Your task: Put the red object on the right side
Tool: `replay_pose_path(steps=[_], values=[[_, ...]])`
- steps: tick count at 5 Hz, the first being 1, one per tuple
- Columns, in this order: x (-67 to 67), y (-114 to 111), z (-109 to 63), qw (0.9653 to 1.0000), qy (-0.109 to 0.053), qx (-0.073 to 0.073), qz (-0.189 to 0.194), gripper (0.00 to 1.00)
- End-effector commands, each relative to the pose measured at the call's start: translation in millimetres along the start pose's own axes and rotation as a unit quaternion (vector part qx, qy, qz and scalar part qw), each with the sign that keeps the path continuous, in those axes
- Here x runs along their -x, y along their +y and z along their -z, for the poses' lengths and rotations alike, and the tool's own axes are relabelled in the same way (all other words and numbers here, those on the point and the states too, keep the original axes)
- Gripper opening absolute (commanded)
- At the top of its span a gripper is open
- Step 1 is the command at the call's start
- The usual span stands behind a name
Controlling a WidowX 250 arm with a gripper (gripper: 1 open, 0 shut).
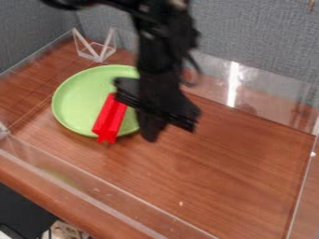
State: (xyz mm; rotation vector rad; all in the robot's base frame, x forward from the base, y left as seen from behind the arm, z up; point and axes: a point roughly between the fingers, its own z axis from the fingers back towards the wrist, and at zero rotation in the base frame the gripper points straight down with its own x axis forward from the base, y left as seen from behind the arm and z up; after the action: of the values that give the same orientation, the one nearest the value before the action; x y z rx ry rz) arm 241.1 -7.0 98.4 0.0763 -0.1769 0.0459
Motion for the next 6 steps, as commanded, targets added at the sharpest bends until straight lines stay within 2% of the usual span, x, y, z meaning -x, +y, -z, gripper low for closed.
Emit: replay_pose_path(steps=[1,2,3,4,5,6], values=[[-3.4,-48,-0.8,0.9998,-0.012,0.015,0.007,0.0],[-1.1,-14,4.3,0.9999,-0.011,0.007,0.004,0.0],[6.2,-5,-7.5,0.9999,-0.008,0.009,0.006,0.0],[14.0,-15,-21.1,0.9999,0.002,0.014,0.004,1.0],[22.2,-48,-32.1,0.9991,0.015,0.032,0.024,0.0],[22.4,-52,-16.0,0.9992,0.026,0.031,0.004,0.0]])
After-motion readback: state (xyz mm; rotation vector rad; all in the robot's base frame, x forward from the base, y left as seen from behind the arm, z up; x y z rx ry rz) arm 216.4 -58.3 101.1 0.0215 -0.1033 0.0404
